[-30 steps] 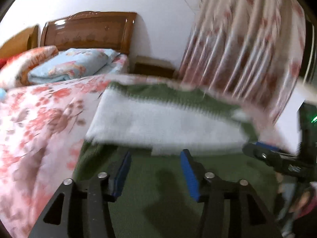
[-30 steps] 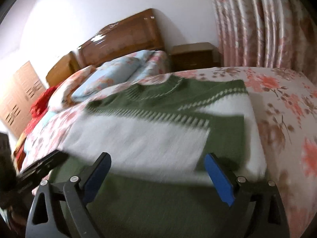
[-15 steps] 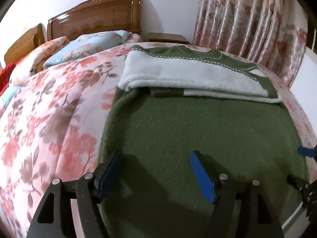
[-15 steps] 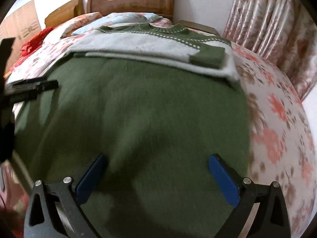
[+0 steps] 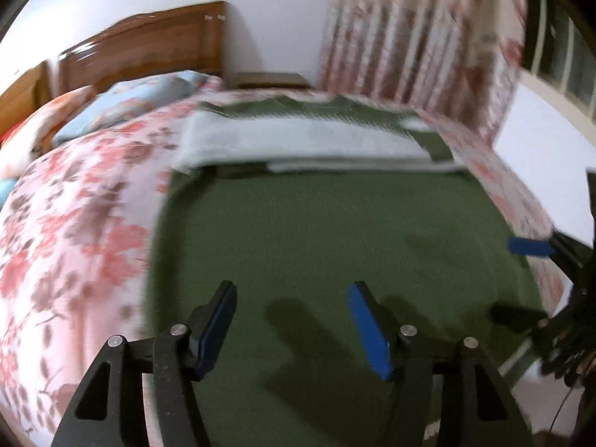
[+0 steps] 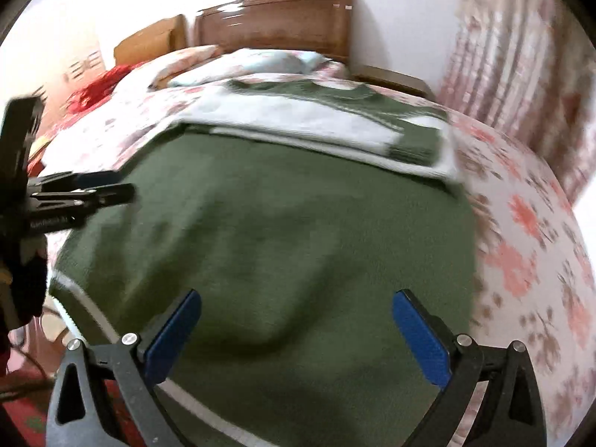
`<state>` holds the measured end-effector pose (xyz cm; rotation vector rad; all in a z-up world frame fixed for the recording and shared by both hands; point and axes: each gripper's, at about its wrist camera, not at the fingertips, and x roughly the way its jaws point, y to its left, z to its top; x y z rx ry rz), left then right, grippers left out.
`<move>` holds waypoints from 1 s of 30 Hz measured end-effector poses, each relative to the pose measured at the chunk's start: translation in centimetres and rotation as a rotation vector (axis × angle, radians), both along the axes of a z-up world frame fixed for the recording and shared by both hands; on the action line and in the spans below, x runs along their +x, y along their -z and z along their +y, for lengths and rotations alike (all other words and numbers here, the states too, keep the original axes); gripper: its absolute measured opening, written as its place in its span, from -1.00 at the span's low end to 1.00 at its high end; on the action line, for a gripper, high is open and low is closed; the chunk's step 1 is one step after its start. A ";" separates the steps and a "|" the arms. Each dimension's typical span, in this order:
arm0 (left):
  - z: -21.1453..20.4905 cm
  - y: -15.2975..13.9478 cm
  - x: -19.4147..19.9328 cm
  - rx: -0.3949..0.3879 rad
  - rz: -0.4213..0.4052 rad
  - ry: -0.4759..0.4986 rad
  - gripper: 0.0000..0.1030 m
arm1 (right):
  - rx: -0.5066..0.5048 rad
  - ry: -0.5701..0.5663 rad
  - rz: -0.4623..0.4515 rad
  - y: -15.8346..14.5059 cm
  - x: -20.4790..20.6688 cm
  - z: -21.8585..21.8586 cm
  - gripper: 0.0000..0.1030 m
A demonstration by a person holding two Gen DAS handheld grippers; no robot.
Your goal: Fold small clothes
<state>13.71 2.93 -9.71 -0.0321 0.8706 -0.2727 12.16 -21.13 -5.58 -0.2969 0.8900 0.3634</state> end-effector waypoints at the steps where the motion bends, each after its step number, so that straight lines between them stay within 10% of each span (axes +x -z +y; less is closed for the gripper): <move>1: -0.5 0.9 0.3 0.029 0.027 0.005 0.25 | -0.030 -0.021 0.010 0.9 0.2 1.0 1.00; 14: 0.9 2.2 -0.9 0.063 -0.083 -0.025 0.45 | -0.056 -0.005 0.071 2.2 -3.7 -5.5 1.00; 21: 0.6 2.4 -1.0 0.076 -0.071 -0.055 0.48 | -0.057 -0.081 -0.041 1.4 -4.2 -0.5 1.00; 30: 1.5 2.4 -1.5 0.066 -0.049 -0.036 0.49 | -0.060 -0.147 0.080 2.7 -5.0 -2.3 1.00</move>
